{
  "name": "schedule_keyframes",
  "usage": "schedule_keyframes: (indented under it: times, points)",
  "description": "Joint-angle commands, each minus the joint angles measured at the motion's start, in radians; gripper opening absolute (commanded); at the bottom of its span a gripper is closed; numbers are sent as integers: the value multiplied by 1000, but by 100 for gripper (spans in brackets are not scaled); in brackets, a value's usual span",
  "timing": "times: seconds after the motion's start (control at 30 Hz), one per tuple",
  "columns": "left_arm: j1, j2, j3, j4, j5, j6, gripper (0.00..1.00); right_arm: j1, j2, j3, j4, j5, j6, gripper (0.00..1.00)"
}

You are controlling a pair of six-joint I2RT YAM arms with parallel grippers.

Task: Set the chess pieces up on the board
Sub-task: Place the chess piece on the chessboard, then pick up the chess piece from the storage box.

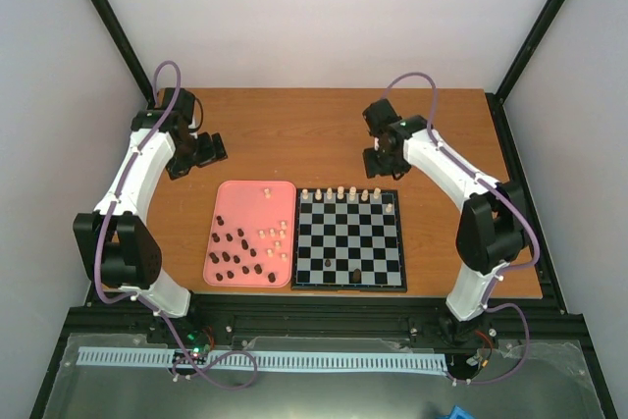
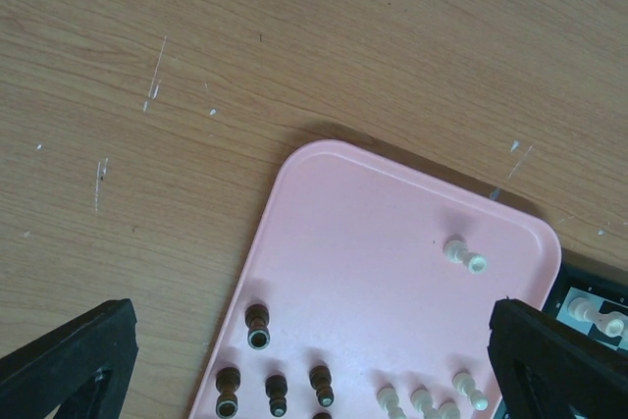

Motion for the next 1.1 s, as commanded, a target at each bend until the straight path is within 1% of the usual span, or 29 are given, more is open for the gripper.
schedule_keyframes:
  times: [0.0,0.13,0.33,0.5,0.63,0.8,1.0,1.07]
  points:
    - [6,7,52,5,-3,12,100,14,4,132,-15,-61,-4,57]
    - [7,2,57,3,-4,9,100,100,114,272,12,-133,-11,57]
    - [6,-9,57,0,9,7,100,251,339,536,18,-234,-7,57]
    - [6,-19,50,0,7,9,100,346,515,722,-19,-274,3,58]
    - [6,-22,54,0,13,9,100,382,603,757,-6,-311,15,59]
    - [5,-19,51,3,22,7,100,390,670,784,16,-329,15,58]
    - [6,-16,47,5,24,8,100,392,737,850,1,-333,10,55]
    - [6,-15,46,5,25,9,100,393,760,872,-3,-342,9,52]
